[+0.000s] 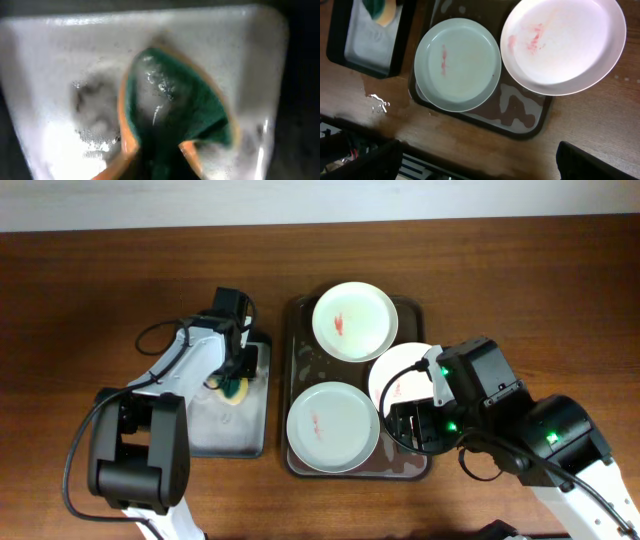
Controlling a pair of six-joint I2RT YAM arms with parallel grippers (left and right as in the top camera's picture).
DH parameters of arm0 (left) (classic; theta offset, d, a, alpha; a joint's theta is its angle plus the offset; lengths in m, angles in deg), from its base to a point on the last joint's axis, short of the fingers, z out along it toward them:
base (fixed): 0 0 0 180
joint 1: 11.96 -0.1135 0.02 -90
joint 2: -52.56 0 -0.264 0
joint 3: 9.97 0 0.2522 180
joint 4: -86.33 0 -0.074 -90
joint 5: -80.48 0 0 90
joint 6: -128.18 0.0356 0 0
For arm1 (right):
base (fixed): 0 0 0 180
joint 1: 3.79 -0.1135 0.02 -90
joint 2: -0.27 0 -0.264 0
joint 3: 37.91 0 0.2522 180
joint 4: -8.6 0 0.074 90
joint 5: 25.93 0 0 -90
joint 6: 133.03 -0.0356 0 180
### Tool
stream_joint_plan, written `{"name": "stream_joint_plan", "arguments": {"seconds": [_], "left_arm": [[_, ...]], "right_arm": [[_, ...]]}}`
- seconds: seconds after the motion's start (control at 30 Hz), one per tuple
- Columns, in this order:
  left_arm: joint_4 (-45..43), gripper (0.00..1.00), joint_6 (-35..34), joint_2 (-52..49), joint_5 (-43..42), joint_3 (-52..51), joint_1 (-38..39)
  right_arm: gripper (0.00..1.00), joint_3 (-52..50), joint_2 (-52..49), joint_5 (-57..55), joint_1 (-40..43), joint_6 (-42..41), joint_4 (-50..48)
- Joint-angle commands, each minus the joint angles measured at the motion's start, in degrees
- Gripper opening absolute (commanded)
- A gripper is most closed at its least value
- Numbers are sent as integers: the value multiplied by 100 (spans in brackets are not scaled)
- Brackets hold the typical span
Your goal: Clean dirty plates on tray and stack at the side
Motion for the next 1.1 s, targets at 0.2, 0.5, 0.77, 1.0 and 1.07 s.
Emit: {"name": "stream_joint_plan", "arguments": {"seconds": [0.2,0.5,0.77,1.0,1.07], "left_arm": [[-46,27,61,385,-492,-719,13],[2079,0,59,1526,-560,1427,13],[3289,0,-323,2743,-1705,1600,13],[2942,0,-422,2728,-2015,1464,284],[2621,0,-798,2708,-2017,1123,485]], "right_arm": [[99,-33,-90,17,-42,-70,184],[67,-1399,-745,459,-31,-516,-531],[25,-1978,-3818,1539,570,-850,-3040],[4,-1967,-4028,240,575,-2350,-3486],[4,-1923,-3967,138,575,-2483,-3480]]}}
